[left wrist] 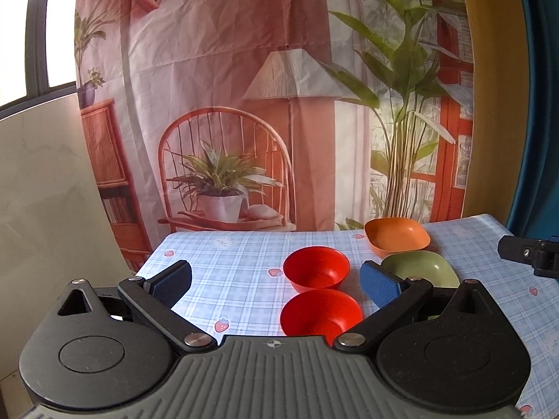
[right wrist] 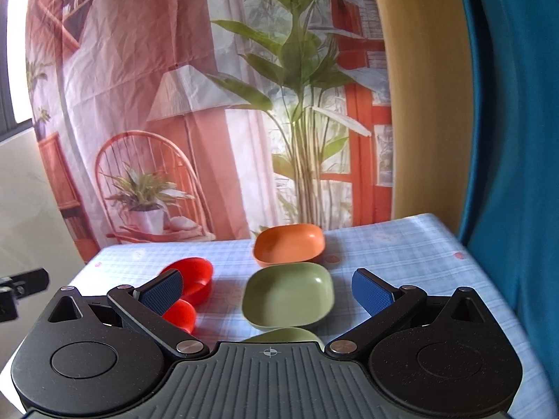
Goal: Organize plates and bowls
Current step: 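Close the left gripper on the red bowl rim while the right gripper grips it too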
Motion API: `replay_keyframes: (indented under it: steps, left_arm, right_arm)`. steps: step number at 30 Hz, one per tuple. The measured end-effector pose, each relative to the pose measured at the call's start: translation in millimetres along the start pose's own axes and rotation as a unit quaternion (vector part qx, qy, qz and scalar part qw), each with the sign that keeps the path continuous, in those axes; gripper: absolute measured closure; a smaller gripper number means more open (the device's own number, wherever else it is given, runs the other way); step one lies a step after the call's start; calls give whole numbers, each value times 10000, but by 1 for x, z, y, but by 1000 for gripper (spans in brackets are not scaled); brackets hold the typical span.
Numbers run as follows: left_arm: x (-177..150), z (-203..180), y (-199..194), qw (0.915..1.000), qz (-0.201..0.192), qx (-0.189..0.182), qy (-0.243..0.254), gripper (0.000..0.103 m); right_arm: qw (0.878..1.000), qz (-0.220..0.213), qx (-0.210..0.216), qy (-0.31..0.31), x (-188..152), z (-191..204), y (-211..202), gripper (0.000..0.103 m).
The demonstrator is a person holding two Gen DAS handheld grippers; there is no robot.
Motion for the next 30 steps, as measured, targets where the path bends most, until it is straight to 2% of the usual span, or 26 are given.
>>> replay_keyframes:
  steps: [5,7,16,22,24,30]
  left_arm:
    - [-11,6,27,9996,206,-84,-166,0]
    - [-16,7,38,9994,299,-104,-169,0]
    - [-47,11,85,9960,789,-400,-153,0]
    - [-62,15,104,9928,1024,-566,-242,0]
    - [-66,15,108,9913,1095,-672,-277,0]
    - [-75,13,119,9890,1291,-666,-273,1]
  right_arm:
    - [9991,-422,-10,-27,-7,-4,15,0]
    - [9988,-468,-30,-105,-11,-3,23,0]
    - [9998,40,131,-165,-39,1,69,0]
    - [9991,292,-138,-268,-56,6,84,0]
    - [9988,375,-140,-299,-61,5,89,0]
    - [9975,623,-108,-323,-71,7,99,0]
Point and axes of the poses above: each gripper's, at about its wrist camera, not at the fingertips, and y roughly the way its jaws point, z to its left, x to its top, the point moved 6 cm from there along y, roughly the way its jaws point, and after that the axes turned 14 degrees about z, right-handed, at the moved point
